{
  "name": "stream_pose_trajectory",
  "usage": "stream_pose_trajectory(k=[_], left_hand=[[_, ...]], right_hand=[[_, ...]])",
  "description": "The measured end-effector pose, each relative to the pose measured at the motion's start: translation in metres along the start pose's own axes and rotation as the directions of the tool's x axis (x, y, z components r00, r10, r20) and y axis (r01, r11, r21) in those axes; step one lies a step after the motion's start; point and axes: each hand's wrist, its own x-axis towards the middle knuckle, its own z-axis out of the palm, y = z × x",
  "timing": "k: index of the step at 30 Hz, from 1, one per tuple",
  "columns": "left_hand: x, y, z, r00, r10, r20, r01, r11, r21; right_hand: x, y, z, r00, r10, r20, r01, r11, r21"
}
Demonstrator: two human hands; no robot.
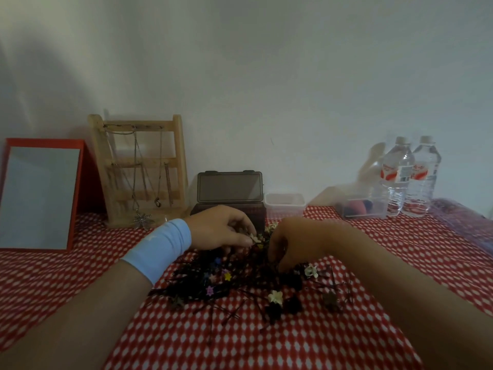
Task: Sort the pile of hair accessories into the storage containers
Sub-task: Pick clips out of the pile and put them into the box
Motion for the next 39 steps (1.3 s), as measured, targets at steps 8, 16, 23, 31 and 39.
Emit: stream_pose_trajectory(k=[8, 16, 23, 31, 39], left_hand=[[0.02, -0.021, -0.025, 0.989, -0.018, -0.146, 0.034, 0.993, 0.111], [0.046, -0.047, -0.036, 0.953, -0.021, -0.304, 0.087, 0.975, 0.204], [0.058, -0.067, -0.048, 0.902, -0.06, -0.428, 0.143, 0.976, 0.165], [0.038, -0.081, -0.07, 0.936, -0.081, -0.342, 0.149, 0.973, 0.176], [-0.031, -0.094, -0.09, 0.918, -0.304, -0.254, 0.377, 0.867, 0.327]], right_hand=[[0.014, -0.001, -0.004, 0.998, 0.009, 0.054, -0.013, 0.998, 0.065], [0.023, 0.004, -0.033, 0.998, 0.002, -0.057, 0.018, 0.942, 0.335], [0.085, 0.013, -0.049, 0.867, 0.157, -0.473, 0.041, 0.924, 0.381], [0.13, -0.003, -0.053, 0.874, 0.088, -0.477, -0.002, 0.984, 0.178], [0.153, -0.084, -0.029, 0.944, -0.198, -0.264, 0.223, 0.972, 0.068]])
